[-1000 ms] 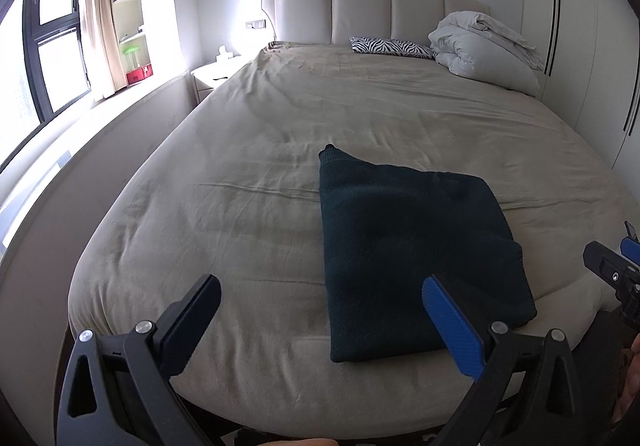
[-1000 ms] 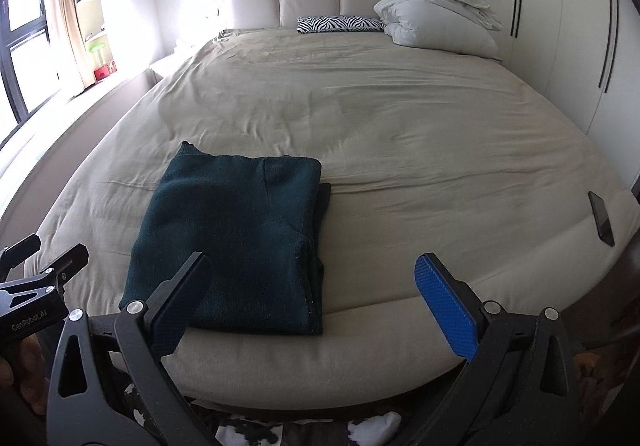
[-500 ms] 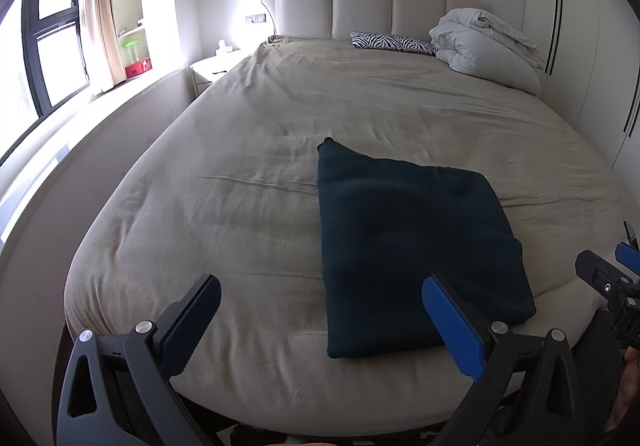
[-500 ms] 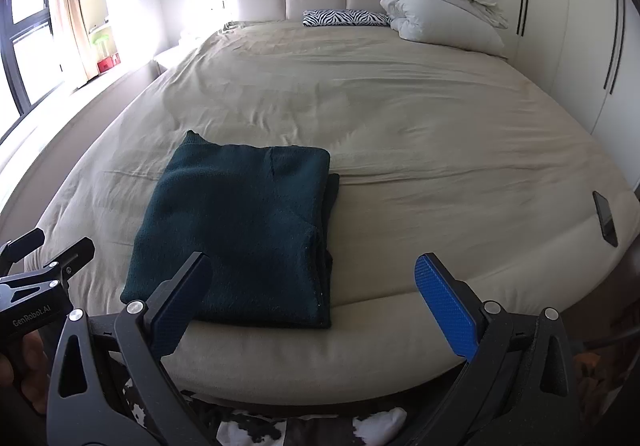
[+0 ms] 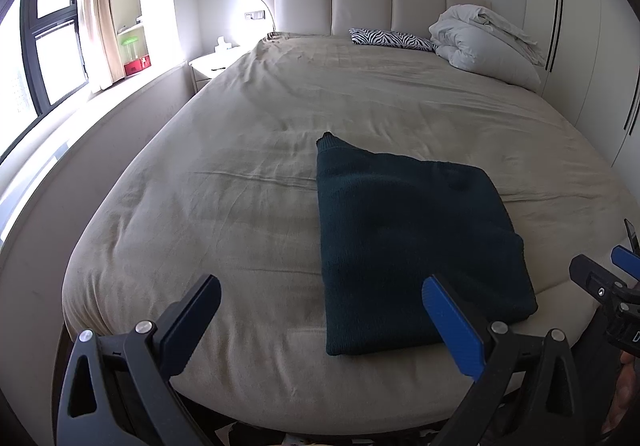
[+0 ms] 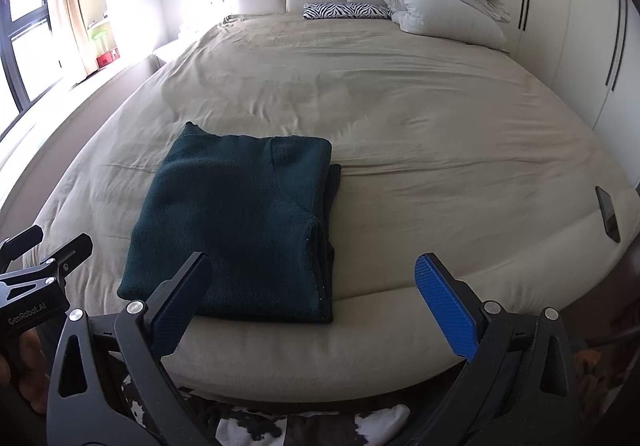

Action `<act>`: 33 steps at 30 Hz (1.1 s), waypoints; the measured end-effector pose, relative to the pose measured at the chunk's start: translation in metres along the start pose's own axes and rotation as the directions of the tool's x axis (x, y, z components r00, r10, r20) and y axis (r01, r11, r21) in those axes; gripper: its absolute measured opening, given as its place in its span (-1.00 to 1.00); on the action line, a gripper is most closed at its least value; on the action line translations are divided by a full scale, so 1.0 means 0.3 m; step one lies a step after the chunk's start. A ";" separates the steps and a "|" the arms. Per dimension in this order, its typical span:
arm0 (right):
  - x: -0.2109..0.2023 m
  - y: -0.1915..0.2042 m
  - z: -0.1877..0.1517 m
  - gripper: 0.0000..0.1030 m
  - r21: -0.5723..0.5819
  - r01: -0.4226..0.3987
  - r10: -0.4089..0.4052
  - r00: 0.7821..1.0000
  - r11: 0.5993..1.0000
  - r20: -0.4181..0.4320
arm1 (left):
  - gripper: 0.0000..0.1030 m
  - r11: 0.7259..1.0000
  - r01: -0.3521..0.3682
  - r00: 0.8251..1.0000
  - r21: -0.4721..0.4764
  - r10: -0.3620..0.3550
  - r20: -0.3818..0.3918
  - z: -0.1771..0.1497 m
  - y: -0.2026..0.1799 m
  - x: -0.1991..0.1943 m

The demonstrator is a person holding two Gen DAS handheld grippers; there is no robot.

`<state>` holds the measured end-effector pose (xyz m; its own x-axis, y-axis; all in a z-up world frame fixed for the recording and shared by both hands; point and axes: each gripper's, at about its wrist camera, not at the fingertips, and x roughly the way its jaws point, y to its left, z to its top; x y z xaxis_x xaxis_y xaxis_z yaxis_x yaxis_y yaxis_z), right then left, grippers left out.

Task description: Fold small clothes

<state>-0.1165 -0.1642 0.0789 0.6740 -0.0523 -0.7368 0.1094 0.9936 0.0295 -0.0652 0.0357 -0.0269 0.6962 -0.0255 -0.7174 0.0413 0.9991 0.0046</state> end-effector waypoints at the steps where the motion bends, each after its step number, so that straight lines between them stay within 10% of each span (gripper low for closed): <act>1: 0.002 0.002 -0.001 1.00 -0.001 0.000 0.000 1.000 1.000 -0.002 | 1.00 1.000 0.000 1.000 -0.001 0.000 -0.001 0.001 0.001 0.000; 33: 0.012 0.014 -0.017 1.00 0.003 0.003 -0.002 1.000 1.000 -0.011 | 1.00 1.000 -0.003 1.000 -0.006 0.003 -0.008 0.004 0.010 0.007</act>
